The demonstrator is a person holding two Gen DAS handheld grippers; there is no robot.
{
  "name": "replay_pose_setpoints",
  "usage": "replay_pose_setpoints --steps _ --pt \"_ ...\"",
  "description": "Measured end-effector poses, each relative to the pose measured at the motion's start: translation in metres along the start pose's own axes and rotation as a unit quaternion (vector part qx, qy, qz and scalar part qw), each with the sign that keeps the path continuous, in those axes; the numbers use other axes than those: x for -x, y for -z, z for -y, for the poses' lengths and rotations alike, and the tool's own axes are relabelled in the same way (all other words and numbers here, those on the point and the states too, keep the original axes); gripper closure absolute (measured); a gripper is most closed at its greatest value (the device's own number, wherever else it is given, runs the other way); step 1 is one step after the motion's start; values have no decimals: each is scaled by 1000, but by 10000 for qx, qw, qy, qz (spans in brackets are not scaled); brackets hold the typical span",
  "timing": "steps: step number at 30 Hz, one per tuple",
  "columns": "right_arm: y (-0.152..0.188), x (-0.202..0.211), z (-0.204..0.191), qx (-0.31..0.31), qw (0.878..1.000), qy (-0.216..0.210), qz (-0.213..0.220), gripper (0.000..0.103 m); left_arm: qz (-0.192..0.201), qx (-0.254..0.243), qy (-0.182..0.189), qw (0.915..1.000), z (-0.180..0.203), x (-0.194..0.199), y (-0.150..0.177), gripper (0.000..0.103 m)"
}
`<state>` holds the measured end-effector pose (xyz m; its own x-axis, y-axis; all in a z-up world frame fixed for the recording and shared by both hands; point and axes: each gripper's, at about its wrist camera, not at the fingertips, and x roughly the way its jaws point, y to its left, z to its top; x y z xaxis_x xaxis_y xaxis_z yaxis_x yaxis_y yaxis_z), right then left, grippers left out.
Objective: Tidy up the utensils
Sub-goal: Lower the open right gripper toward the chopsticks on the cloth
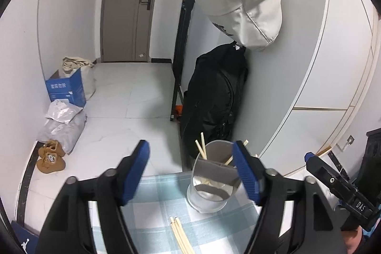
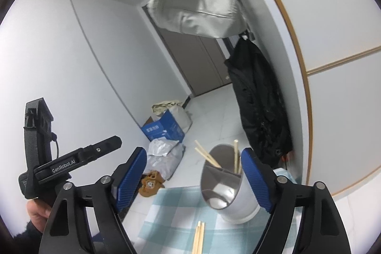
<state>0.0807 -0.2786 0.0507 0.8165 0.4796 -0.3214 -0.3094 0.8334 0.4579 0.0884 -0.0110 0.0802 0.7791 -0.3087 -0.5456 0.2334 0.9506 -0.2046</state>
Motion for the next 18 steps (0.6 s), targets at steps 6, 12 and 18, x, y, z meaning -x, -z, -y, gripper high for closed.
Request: replay_pose_setpoints --steps 6,12,18 --pt "23 9 -18 383 9988 162 240 7 40 -18 -172 9998 -2 7 22 31" --pt "48 14 -29 712 9964 277 373 0 133 -17 -380 9992 -6 11 46 20" --pt "72 5 -35 927 9950 353 83 0 186 -70 -482 9986 -9 7 71 20"
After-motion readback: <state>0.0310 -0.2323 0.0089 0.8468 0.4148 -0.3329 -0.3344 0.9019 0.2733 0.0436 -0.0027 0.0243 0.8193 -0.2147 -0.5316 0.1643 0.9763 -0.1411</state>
